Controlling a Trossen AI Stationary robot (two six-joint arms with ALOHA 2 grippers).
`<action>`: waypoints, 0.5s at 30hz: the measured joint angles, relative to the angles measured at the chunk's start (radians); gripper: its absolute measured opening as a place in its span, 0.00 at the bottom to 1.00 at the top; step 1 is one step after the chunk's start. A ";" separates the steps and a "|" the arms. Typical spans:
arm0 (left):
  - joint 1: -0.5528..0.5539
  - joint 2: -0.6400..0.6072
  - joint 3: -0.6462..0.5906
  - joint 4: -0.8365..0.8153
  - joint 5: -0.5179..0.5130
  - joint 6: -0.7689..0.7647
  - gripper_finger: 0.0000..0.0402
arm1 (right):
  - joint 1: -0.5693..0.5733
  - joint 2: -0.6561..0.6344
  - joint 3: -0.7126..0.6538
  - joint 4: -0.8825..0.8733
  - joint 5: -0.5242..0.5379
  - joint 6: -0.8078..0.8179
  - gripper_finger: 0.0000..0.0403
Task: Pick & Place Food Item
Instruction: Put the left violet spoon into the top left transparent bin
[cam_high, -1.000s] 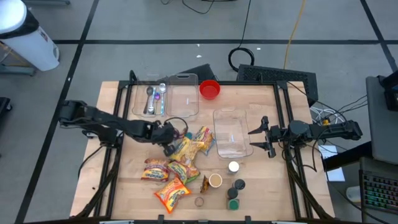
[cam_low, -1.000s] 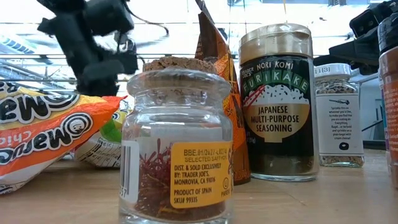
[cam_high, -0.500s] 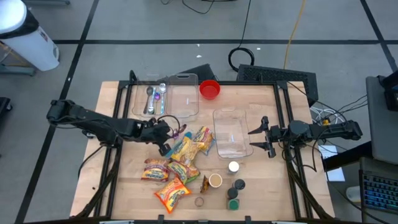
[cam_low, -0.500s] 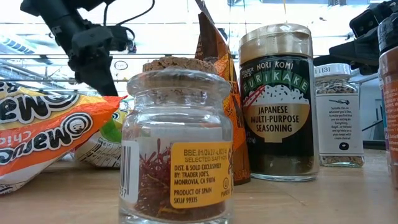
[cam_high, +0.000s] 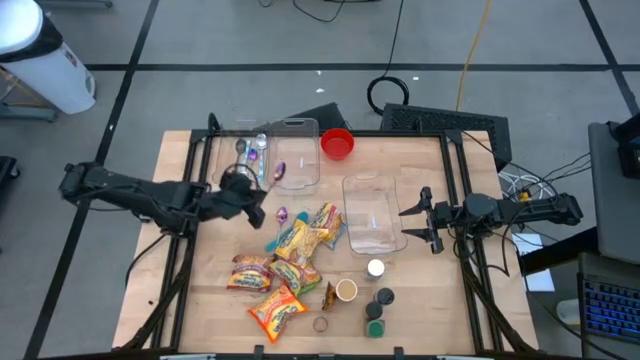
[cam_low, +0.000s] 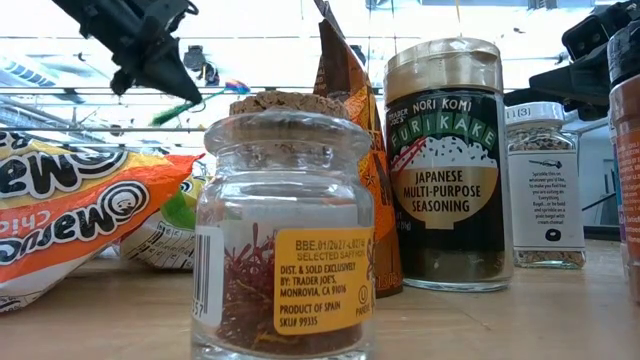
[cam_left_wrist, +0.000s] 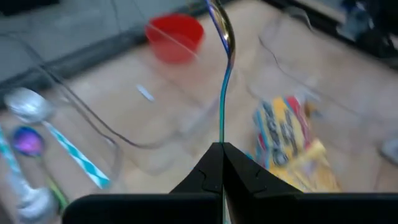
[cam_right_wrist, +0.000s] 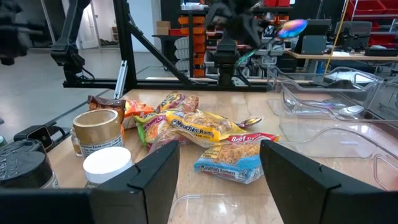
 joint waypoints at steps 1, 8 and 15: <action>0.014 -0.017 0.000 -0.003 -0.015 0.012 0.00 | 0.000 0.000 0.000 0.000 0.000 0.000 0.54; 0.179 -0.119 0.001 -0.001 -0.059 0.120 0.00 | 0.000 0.000 0.000 0.000 0.000 0.000 0.53; 0.438 -0.155 0.002 -0.038 -0.004 0.200 0.00 | 0.000 0.000 0.000 0.000 0.000 0.000 0.54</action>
